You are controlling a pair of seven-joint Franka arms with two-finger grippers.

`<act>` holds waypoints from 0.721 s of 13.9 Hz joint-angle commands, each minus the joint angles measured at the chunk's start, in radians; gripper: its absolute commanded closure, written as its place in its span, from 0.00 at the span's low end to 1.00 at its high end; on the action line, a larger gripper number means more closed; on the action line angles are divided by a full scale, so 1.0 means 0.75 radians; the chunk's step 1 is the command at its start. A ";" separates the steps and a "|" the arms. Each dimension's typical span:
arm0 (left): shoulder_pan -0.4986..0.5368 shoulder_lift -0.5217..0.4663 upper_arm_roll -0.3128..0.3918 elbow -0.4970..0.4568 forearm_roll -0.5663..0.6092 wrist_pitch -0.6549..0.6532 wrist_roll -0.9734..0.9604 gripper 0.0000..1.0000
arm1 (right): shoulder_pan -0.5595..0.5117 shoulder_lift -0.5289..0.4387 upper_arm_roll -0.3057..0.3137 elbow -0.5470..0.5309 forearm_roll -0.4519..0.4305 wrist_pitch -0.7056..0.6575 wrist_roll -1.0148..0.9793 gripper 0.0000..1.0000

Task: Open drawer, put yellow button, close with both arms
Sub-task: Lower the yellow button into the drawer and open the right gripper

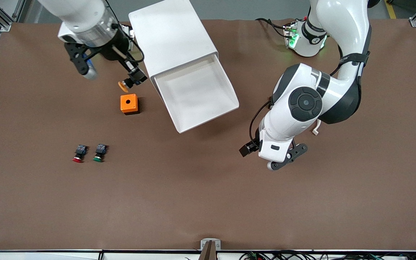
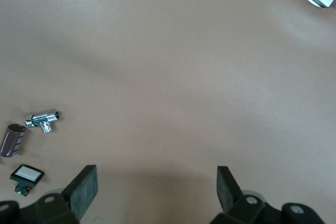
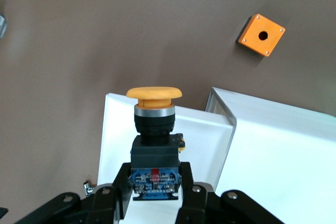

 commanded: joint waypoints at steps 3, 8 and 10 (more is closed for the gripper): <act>0.004 -0.033 -0.004 -0.035 0.023 0.017 0.022 0.00 | 0.195 0.144 -0.014 0.010 -0.035 0.163 0.188 1.00; 0.004 -0.041 -0.002 -0.037 0.027 0.017 0.022 0.00 | 0.274 0.262 -0.016 0.012 -0.057 0.169 0.193 1.00; 0.006 -0.044 -0.004 -0.041 0.025 0.017 0.022 0.00 | 0.291 0.295 -0.014 0.012 -0.051 0.216 0.225 1.00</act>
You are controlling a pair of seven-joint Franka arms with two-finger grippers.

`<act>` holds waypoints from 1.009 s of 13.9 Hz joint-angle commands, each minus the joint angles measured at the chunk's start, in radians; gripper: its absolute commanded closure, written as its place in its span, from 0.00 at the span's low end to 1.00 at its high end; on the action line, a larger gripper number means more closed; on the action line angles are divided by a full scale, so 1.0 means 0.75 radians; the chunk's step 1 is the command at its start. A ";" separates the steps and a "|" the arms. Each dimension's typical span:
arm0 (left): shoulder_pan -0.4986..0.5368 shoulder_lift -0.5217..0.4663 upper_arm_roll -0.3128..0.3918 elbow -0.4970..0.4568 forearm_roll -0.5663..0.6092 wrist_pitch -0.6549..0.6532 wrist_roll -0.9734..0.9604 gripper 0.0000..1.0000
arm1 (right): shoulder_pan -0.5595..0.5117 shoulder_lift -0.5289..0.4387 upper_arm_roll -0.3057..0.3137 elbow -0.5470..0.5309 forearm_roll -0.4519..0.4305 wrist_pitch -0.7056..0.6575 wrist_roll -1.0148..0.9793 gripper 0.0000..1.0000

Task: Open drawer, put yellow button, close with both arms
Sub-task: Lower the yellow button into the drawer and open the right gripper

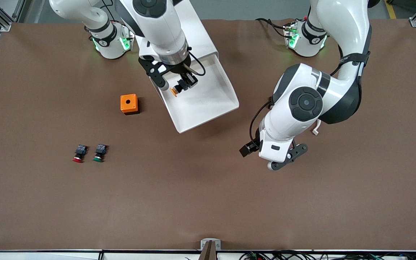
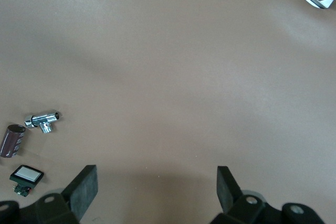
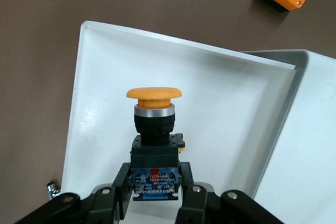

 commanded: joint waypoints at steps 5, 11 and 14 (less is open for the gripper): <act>0.006 -0.042 -0.003 -0.041 0.025 0.015 0.022 0.00 | 0.094 0.067 -0.013 0.019 -0.004 0.098 0.090 1.00; 0.006 -0.039 -0.003 -0.043 0.025 0.015 0.022 0.00 | 0.156 0.161 -0.013 0.039 -0.012 0.176 0.098 1.00; 0.008 -0.039 -0.003 -0.043 0.022 0.015 0.022 0.00 | 0.152 0.230 -0.015 0.117 -0.012 0.178 0.139 1.00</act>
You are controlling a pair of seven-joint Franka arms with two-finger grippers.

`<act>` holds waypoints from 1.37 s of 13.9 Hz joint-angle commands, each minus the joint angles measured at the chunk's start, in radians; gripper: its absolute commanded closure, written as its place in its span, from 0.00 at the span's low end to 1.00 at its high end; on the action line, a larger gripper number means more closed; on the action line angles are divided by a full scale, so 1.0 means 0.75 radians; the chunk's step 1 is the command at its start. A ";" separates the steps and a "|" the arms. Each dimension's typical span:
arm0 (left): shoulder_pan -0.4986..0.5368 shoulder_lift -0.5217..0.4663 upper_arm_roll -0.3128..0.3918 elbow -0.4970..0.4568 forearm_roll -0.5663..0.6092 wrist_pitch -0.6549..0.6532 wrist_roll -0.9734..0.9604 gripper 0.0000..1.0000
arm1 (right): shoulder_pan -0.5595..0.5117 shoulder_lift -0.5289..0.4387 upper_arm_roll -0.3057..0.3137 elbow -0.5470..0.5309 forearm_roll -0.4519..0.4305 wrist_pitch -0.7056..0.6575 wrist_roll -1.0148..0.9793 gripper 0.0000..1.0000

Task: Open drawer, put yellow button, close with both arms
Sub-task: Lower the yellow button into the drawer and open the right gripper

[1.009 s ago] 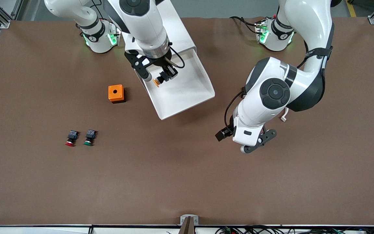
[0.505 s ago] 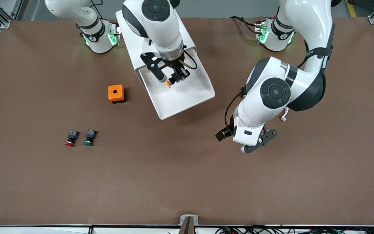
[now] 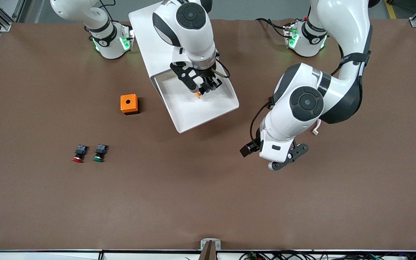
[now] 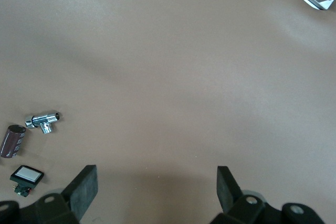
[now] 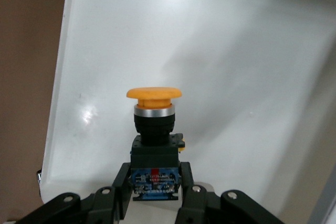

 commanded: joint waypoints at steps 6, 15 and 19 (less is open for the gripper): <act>0.006 -0.038 -0.004 -0.042 0.020 0.015 0.022 0.00 | -0.015 0.164 -0.019 0.174 -0.014 -0.012 0.058 1.00; 0.012 -0.038 -0.004 -0.044 0.018 0.015 0.020 0.00 | -0.017 0.189 -0.021 0.203 -0.026 -0.021 0.081 0.00; -0.010 -0.028 -0.006 -0.061 0.016 0.009 0.006 0.00 | -0.046 0.185 -0.021 0.295 -0.020 -0.137 0.058 0.00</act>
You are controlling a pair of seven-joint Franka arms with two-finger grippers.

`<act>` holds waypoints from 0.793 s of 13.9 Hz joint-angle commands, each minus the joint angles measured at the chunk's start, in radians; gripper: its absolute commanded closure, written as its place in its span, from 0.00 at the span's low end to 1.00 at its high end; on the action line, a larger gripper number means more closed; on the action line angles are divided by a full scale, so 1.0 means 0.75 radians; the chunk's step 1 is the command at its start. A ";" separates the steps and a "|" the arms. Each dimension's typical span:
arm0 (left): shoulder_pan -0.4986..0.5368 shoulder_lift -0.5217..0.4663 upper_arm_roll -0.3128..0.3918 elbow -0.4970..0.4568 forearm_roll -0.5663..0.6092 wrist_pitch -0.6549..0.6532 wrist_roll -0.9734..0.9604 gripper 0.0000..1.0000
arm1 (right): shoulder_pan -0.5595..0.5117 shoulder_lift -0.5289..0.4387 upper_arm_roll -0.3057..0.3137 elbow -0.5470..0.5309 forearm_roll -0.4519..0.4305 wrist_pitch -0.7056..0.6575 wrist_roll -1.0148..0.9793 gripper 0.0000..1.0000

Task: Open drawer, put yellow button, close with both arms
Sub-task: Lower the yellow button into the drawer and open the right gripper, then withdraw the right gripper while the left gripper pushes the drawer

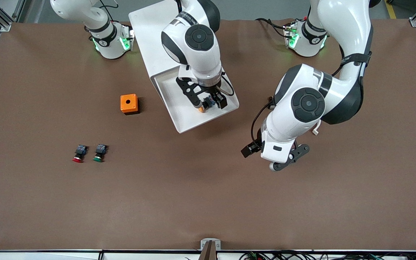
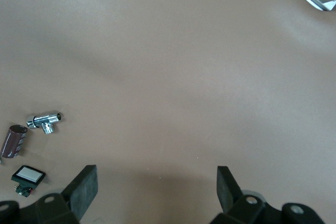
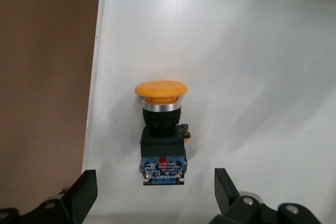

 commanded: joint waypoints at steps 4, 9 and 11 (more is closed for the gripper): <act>-0.020 -0.020 -0.016 -0.075 0.012 0.009 0.014 0.00 | -0.101 -0.004 0.010 0.221 -0.017 -0.308 -0.245 0.00; -0.102 -0.018 -0.016 -0.120 0.024 0.009 0.020 0.00 | -0.263 -0.067 0.010 0.229 -0.010 -0.435 -0.583 0.00; -0.134 -0.016 -0.014 -0.126 0.029 0.009 0.016 0.00 | -0.349 -0.098 0.008 0.229 -0.012 -0.476 -0.761 0.00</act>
